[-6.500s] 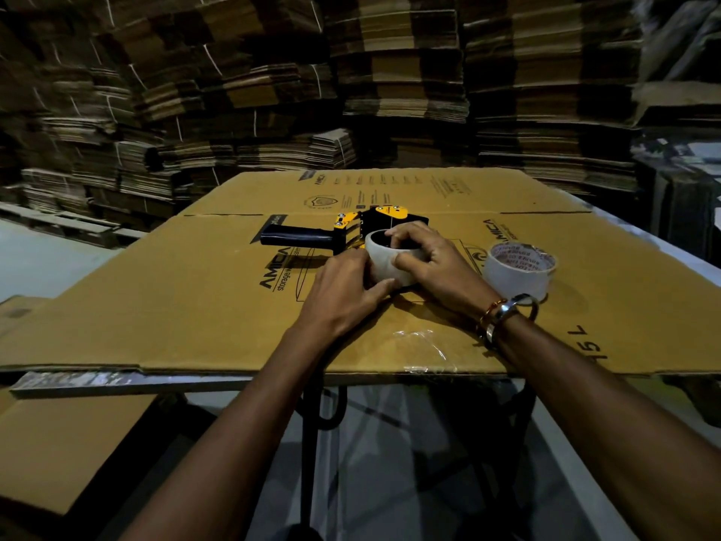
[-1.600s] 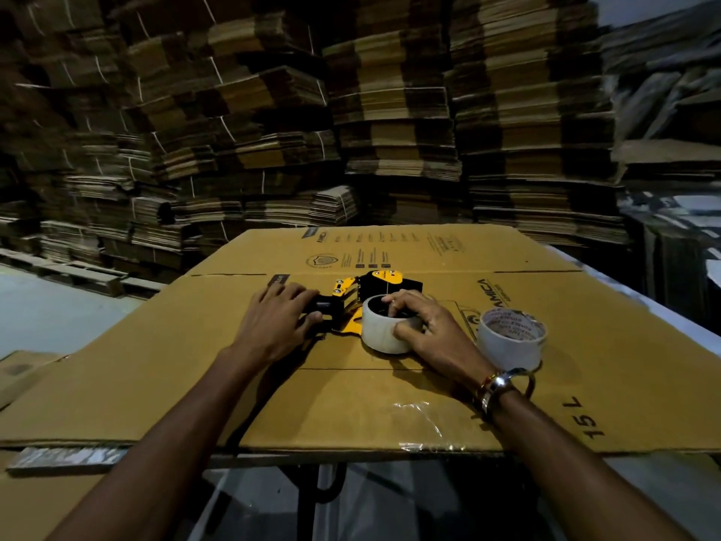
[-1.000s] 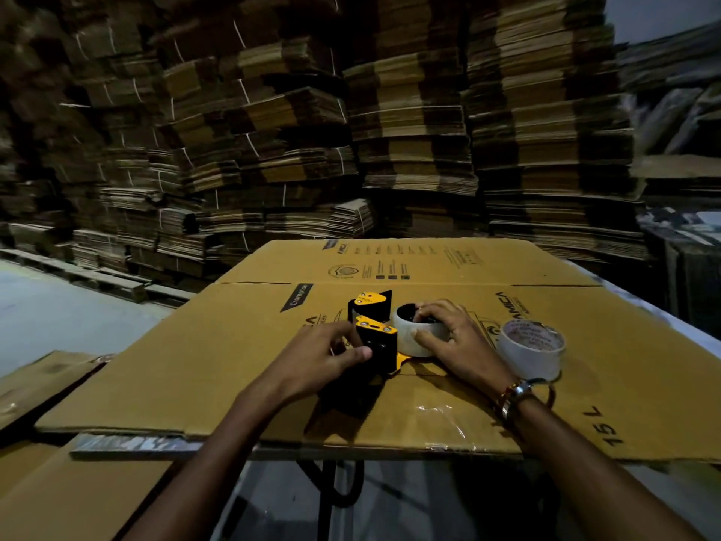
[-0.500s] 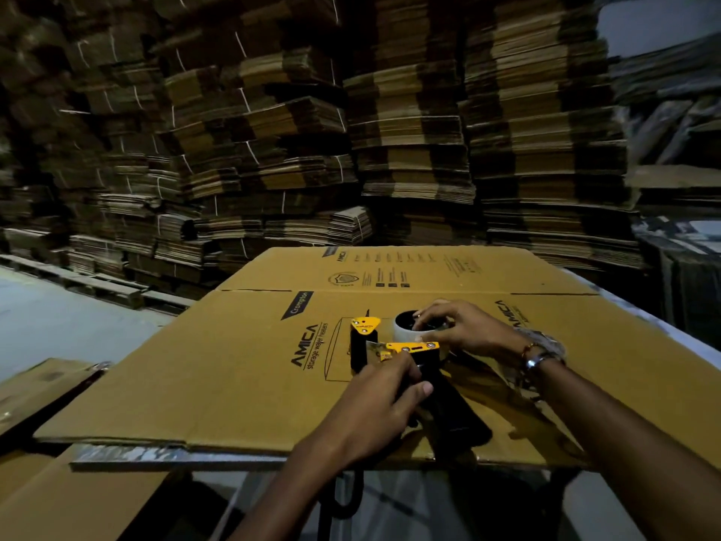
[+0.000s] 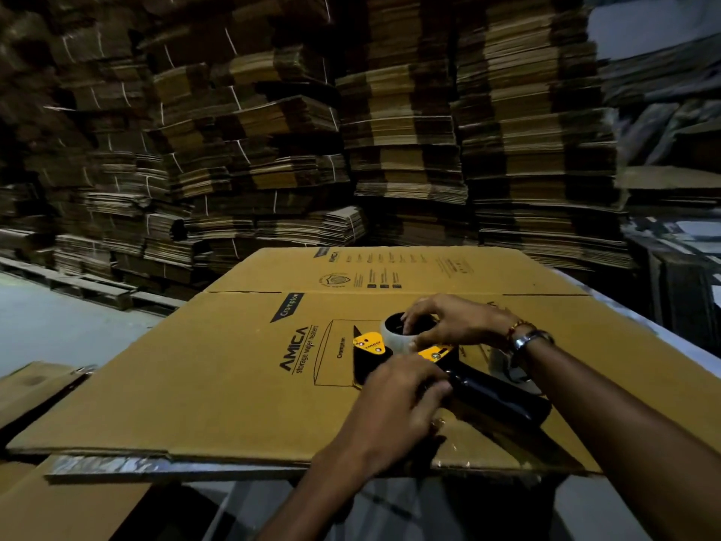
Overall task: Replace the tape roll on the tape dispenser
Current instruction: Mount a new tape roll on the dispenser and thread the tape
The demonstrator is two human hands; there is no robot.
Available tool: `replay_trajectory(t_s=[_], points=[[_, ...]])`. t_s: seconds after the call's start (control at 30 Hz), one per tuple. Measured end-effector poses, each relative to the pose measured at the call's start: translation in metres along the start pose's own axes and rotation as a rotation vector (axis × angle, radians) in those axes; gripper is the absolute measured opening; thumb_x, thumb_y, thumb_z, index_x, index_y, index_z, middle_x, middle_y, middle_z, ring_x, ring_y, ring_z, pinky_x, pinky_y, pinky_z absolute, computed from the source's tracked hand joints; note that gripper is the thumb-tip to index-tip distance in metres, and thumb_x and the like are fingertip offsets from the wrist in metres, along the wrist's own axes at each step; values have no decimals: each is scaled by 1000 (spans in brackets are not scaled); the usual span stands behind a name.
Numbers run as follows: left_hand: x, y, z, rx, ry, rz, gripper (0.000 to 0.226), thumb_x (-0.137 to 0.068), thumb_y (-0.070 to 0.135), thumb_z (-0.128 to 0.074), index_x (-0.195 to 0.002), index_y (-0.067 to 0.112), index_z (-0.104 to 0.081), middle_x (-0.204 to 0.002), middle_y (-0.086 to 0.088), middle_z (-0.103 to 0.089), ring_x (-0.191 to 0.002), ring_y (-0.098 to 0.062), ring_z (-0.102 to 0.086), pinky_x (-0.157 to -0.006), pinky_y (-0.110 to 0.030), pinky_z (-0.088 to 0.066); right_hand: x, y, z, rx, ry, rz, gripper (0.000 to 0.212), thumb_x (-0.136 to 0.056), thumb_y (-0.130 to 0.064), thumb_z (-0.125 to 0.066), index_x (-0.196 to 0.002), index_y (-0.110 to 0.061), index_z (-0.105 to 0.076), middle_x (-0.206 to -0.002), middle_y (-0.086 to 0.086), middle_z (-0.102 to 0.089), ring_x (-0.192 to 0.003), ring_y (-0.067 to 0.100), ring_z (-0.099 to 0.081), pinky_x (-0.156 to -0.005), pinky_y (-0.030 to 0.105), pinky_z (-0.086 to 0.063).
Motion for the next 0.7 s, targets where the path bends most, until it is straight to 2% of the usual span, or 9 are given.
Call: replay_trajectory(t_s=[0.1,0.17,0.23,0.3,0.37,0.47,0.57,0.63,0.7], points=[[-12,-27,35,-85,258,96,13,-98,28,-57,-101,20,-66,-99,7,-59,-94,-6,-48,-79,-19,-37,4,-2,0,20,42,-9,23,-90,-31,-69,-111,-23,-68,-127,-9,-53,-114,11,-53,-89,25,-51],[-29,-56,49,-158,308,219,16,-98,29,-56,-106,20,-66,-107,4,-56,-102,-11,-46,-84,-24,-39,11,-8,5,37,142,-11,27,-90,-33,-68,-115,-23,-67,-126,-10,-52,-113,10,-52,-86,20,-46],[-47,-86,46,-209,196,369,24,-99,34,-53,-117,25,-64,-119,1,-52,-116,-17,-43,-92,-29,-36,24,-21,11,77,284,18,24,-92,-36,-65,-113,-25,-68,-120,-10,-57,-109,9,-54,-87,23,-45],[-60,-106,34,-187,27,458,29,-100,38,-49,-123,27,-62,-129,-3,-50,-121,-23,-44,-94,-34,-38,39,-36,9,114,382,43,22,-95,-39,-60,-109,-25,-69,-109,-9,-63,-99,8,-56,-81,25,-47],[-67,-112,23,-101,-80,482,31,-101,38,-47,-126,26,-63,-131,-7,-58,-112,-22,-55,-90,-35,-46,49,-46,2,144,418,42,26,-98,-44,-53,-105,-26,-70,-100,-9,-67,-88,8,-59,-75,32,-52],[-66,-113,17,46,-135,509,32,-103,33,-45,-130,24,-62,-124,-5,-66,-99,-18,-61,-81,-29,-48,56,-55,-11,143,419,50,34,-99,-50,-45,-90,-28,-69,-83,-8,-65,-77,8,-57,-68,40,-50],[-62,-114,16,88,-131,496,30,-103,29,-47,-126,22,-65,-120,-5,-69,-101,-22,-65,-83,-34,-54,57,-55,-24,123,351,16,42,-100,-56,-36,-75,-31,-59,-82,-8,-59,-95,10,-50,-76,37,-42],[-62,-113,17,72,-122,477,29,-103,28,-47,-122,20,-66,-113,-7,-71,-98,-22,-67,-78,-34,-55,53,-50,-33,127,289,-19,53,-98,-62,-28,-84,-28,-66,-95,-8,-64,-110,7,-44,-91,37,-37],[-61,-111,19,53,-105,473,27,-102,26,-48,-119,18,-68,-107,-7,-72,-93,-23,-68,-75,-33,-54,49,-45,-35,109,279,-31,69,-93,-71,-18,-88,-24,-68,-100,-10,-65,-117,3,-41,-102,43,-32]])
Point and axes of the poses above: each hand's wrist, its own x-axis away from the middle knuckle, its own z-axis out of the back of the hand, y = z × x, the point moved 8 cm from there along -x, towards the middle knuckle
